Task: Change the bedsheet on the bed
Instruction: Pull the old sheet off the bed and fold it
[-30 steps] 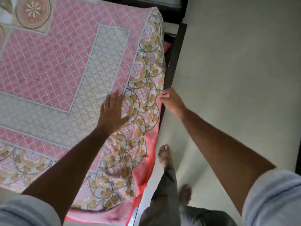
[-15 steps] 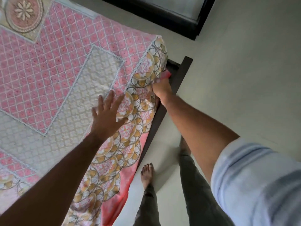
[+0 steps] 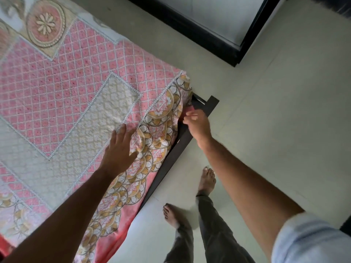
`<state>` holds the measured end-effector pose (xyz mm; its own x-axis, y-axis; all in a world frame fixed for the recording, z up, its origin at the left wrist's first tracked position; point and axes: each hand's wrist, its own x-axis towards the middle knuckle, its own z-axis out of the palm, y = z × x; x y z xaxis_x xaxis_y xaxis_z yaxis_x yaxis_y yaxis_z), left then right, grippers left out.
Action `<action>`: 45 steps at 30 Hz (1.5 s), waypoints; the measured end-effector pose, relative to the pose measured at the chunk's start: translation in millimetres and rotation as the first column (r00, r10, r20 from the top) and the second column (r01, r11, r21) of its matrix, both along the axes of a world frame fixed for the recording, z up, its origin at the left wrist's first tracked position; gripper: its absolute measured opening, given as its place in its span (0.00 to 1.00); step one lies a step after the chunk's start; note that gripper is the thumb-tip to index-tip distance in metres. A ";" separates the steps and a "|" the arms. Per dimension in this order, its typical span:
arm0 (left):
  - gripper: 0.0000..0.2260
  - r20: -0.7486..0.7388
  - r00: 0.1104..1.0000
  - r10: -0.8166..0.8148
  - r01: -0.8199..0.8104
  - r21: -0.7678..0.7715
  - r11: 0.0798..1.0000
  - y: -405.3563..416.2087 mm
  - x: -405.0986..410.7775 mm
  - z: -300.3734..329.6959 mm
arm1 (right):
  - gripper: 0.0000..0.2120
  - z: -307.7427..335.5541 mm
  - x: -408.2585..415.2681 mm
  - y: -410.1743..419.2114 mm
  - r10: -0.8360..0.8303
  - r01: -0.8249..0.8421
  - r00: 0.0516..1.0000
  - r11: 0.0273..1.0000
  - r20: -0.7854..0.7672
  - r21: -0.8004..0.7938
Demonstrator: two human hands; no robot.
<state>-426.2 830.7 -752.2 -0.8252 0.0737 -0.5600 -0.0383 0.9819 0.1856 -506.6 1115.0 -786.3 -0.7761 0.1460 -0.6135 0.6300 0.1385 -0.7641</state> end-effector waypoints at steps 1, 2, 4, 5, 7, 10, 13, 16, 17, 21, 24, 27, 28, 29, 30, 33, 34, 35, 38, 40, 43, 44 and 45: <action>0.39 0.001 1.000 0.013 -0.013 0.001 1.000 2.5 -1.4 -0.9 | 0.06 -1.9 -8.3 -4.8 0.104 -0.104 0.995 0.995 -0.006 0.001; 0.39 -0.008 1.000 0.028 -0.028 0.003 1.000 3.9 -1.6 -3.4 | 0.05 -5.9 -17.8 -12.7 0.215 -0.214 0.977 0.976 -0.001 0.030; 0.38 -0.051 0.998 0.026 -0.025 0.016 1.000 6.1 -0.8 -6.4 | 0.05 -16.0 -38.2 -29.5 0.385 -0.385 0.923 0.912 0.026 0.142; 0.38 -0.082 0.997 0.010 -0.008 0.023 1.000 7.7 0.6 -6.7 | 0.05 -22.9 -46.5 -34.6 0.404 -0.406 0.913 0.890 0.052 0.209; 0.37 -0.124 0.992 -0.024 0.029 0.041 0.999 7.4 2.1 -8.2 | 0.09 -32.2 -55.6 -34.4 0.338 -0.357 0.934 0.898 0.117 0.256; 0.39 -0.102 0.995 0.002 0.004 0.056 0.998 0.8 4.9 -13.1 | 0.09 -25.3 -43.1 -3.8 0.294 -0.298 0.955 0.945 0.046 0.136; 0.39 -0.105 0.994 0.027 -0.022 0.052 0.998 5.1 7.7 -9.0 | 0.06 16.0 -17.1 44.3 0.374 -0.367 0.914 0.927 -0.158 0.072; 0.36 -0.126 0.990 0.071 -0.058 0.103 0.993 18.3 10.1 1.1 | 0.07 72.0 -5.3 70.1 0.451 -0.480 0.837 0.877 -0.309 -0.018; 0.35 -0.131 0.987 0.096 -0.078 0.139 0.987 22.8 11.9 6.3 | 0.06 87.6 -7.0 69.0 0.483 -0.522 0.799 0.853 -0.359 -0.014; 0.29 -0.155 0.967 0.202 -0.159 0.251 0.955 34.3 23.8 25.6 | 0.03 138.3 -16.7 45.6 0.529 -0.541 0.693 0.831 -0.490 0.130; 0.29 -0.129 0.968 0.214 -0.172 0.281 0.944 31.9 43.2 42.9 | 0.02 151.5 -2.3 47.1 0.582 -0.470 0.578 0.811 -0.572 0.349; 0.26 -0.042 0.990 0.133 -0.120 0.235 0.965 26.6 88.8 63.9 | 0.02 144.4 29.5 62.5 0.644 -0.273 0.550 0.740 -0.531 0.614; 0.25 0.002 0.995 0.103 -0.102 0.151 0.983 25.9 109.8 72.2 | 0.04 132.5 41.1 71.4 0.672 -0.199 0.598 0.652 -0.436 0.732; 0.24 0.022 0.997 0.074 -0.075 0.054 0.996 27.4 131.2 79.7 | 0.07 124.2 54.6 80.5 0.694 -0.198 0.667 0.517 -0.273 0.833; 0.24 0.008 0.998 0.059 -0.059 -0.022 0.998 28.1 157.1 92.6 | 0.12 121.9 74.2 86.8 0.702 -0.301 0.707 0.410 -0.087 0.861; 0.24 -0.094 0.991 0.096 -0.104 -0.078 0.992 26.1 227.6 138.2 | 0.22 143.0 142.6 79.0 0.836 -0.675 0.497 0.204 0.233 0.709; 0.24 -0.133 0.982 0.134 -0.144 -0.064 0.988 23.0 243.7 151.4 | 0.19 153.5 160.9 66.8 0.890 -0.699 0.409 0.163 0.203 0.697; 0.23 -0.169 0.971 0.171 -0.181 -0.047 0.982 18.4 263.2 168.6 | 0.16 171.3 180.6 48.8 0.935 -0.697 0.331 0.149 0.130 0.701; 0.22 -0.240 0.935 0.261 -0.270 -0.005 0.963 3.5 321.2 213.9 | 0.11 224.2 230.4 -9.5 0.982 -0.719 0.187 0.145 -0.011 0.680; 0.22 -0.242 0.925 0.291 -0.303 -0.011 0.953 -4.3 355.0 235.5 | 0.11 249.8 253.3 -35.0 0.995 -0.728 0.098 0.092 -0.029 0.679; 0.22 -0.299 0.895 0.330 -0.352 -0.020 0.936 -15.7 401.1 265.2 | 0.10 284.6 276.4 -59.3 1.000 -0.704 0.017 0.024 -0.018 0.710; 0.22 -0.325 0.884 0.337 -0.360 -0.011 0.933 -18.2 409.9 272.1 | 0.11 292.2 279.2 -63.4 1.000 -0.694 0.007 0.020 -0.020 0.720; 0.21 -0.352 0.872 0.339 -0.364 -0.003 0.932 -20.0 419.6 280.2 | 0.11 303.1 282.7 -67.8 1.000 -0.687 -0.002 0.011 -0.017 0.726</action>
<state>-6.6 810.8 -472.0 -0.9296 -0.2844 -0.2343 -0.3298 0.9258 0.1846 -223.9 1047.3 -483.1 -0.5447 -0.7822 -0.3025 -0.6512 0.6218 -0.4351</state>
